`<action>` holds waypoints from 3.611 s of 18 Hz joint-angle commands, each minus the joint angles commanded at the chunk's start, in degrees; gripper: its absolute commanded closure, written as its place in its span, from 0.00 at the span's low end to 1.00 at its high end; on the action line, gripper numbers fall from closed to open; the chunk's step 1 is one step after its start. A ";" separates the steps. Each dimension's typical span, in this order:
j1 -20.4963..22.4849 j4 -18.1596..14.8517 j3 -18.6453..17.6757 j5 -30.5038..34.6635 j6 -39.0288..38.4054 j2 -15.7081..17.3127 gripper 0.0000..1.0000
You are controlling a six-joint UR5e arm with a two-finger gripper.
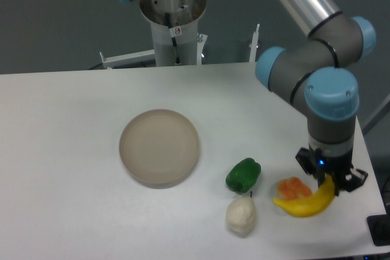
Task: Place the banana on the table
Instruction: 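Lift the banana and carry it up and away from the orange fruit, then lower the held banana onto the table beside the green pepper, then open the gripper to release the banana and raise it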
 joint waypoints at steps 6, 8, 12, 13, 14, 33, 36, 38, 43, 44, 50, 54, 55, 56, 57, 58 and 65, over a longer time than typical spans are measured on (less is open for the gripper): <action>5.62 0.00 -12.22 -1.93 10.02 8.18 0.70; 8.17 0.09 -17.04 -2.46 13.62 11.42 0.70; 13.71 0.88 -23.83 -4.56 24.51 13.46 0.70; 14.33 0.97 -24.71 -4.74 26.53 13.55 0.70; 14.94 0.97 -25.76 -4.83 27.86 13.81 0.70; 12.40 5.62 -36.58 -6.42 14.87 12.67 0.70; 11.44 7.12 -36.50 -5.98 12.77 11.18 0.70; 10.73 7.73 -36.06 -5.89 10.31 10.21 0.70; 9.94 8.26 -36.32 -5.63 8.54 9.33 0.70; 9.94 8.52 -36.32 -5.10 8.97 9.24 0.70; 9.76 8.70 -35.97 -3.60 9.24 8.37 0.70; 9.50 8.70 -35.97 -3.60 9.15 8.28 0.70; 9.50 8.79 -35.88 -3.60 9.24 8.28 0.68; 9.50 8.79 -35.88 -3.60 9.15 8.28 0.63; 9.50 8.88 -35.79 -3.60 9.15 8.28 0.57; 9.58 8.88 -35.44 -3.60 9.24 8.28 0.46; 9.59 8.53 -31.58 -3.69 8.63 8.28 0.07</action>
